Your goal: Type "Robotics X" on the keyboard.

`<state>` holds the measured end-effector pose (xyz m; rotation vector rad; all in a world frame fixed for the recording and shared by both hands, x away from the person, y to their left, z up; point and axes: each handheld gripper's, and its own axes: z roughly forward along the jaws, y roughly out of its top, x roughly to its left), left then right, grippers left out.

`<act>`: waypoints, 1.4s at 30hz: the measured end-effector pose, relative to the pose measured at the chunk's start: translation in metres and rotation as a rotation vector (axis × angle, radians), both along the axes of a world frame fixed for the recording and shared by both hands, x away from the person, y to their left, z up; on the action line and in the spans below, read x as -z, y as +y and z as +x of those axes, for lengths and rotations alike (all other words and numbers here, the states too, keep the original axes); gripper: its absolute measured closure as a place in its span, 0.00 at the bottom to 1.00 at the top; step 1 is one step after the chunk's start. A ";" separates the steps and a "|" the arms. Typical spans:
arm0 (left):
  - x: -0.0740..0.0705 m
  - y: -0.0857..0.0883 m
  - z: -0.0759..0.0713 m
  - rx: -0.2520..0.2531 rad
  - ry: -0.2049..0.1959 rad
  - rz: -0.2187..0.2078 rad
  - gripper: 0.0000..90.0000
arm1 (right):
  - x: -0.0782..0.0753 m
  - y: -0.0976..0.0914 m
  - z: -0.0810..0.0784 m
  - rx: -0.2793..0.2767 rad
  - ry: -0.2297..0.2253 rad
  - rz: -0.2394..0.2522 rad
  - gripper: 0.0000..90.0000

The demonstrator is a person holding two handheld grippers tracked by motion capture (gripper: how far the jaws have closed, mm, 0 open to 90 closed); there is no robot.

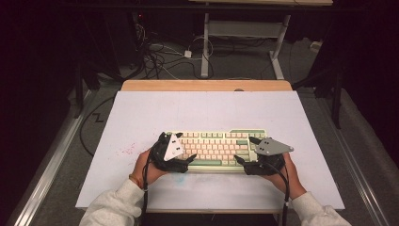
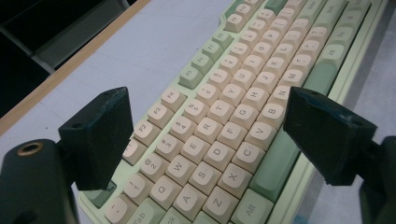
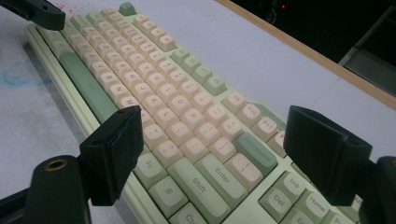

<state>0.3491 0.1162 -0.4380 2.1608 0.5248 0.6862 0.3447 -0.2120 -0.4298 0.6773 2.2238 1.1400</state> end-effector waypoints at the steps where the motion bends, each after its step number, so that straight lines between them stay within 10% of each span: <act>1: 0.000 0.001 0.000 0.003 -0.003 -0.003 0.17 | 0.000 0.000 0.000 -0.001 -0.003 -0.001 0.23; 42: -0.012 0.016 -0.030 0.011 -0.113 0.041 0.17 | -0.015 -0.012 -0.027 0.013 -0.099 0.009 0.22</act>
